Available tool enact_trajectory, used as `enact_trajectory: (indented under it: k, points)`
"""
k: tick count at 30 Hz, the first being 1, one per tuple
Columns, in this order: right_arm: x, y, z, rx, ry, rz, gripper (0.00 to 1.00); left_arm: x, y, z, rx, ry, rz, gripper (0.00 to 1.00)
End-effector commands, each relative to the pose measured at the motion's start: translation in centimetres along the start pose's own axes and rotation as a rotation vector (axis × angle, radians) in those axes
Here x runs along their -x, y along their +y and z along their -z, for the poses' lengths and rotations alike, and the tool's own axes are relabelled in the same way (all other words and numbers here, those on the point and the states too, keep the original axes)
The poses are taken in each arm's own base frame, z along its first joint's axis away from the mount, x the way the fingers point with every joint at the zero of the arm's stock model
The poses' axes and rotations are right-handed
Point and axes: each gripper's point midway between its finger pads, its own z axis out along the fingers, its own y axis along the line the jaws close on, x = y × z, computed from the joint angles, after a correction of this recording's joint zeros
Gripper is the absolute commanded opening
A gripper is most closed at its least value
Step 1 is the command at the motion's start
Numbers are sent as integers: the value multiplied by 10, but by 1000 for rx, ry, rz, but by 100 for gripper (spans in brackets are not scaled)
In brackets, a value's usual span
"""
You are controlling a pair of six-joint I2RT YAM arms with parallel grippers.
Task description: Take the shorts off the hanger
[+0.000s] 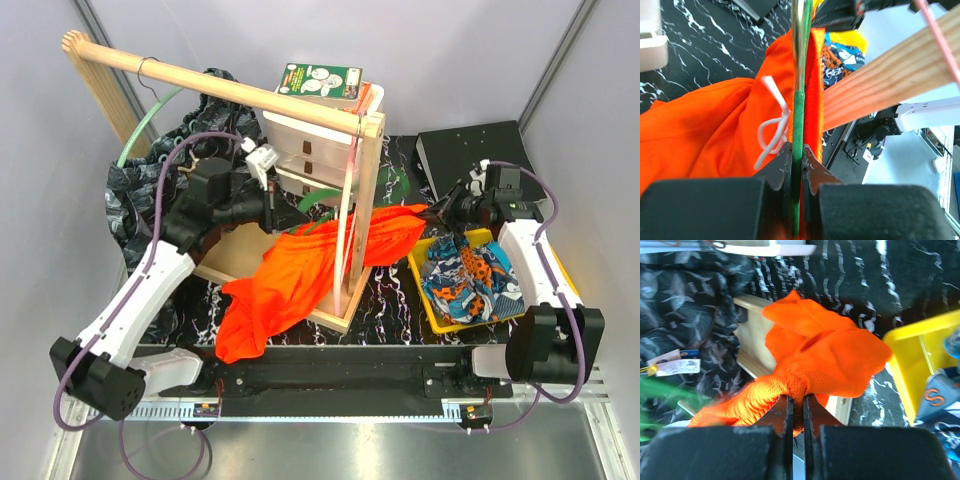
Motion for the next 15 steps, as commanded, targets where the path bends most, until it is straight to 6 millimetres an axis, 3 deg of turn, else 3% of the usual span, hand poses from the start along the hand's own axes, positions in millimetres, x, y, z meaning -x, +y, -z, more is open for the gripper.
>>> enact_trajectory:
  k: [1,6,9,10,15]
  points:
    - [36,-46,2,-144,-133,-6,0,28,-20,32,-36,-110,-89,0]
    - [21,-28,1,-19,-91,-14,0,39,-18,32,-28,-154,-95,0]
    - [0,-15,-3,20,-51,15,0,51,-23,26,-66,-181,-59,0]
    - [-15,-4,-7,44,-8,47,0,53,-22,22,-80,-175,-45,0]
    - [-49,35,-7,118,56,130,0,65,-16,9,-90,-182,7,0]
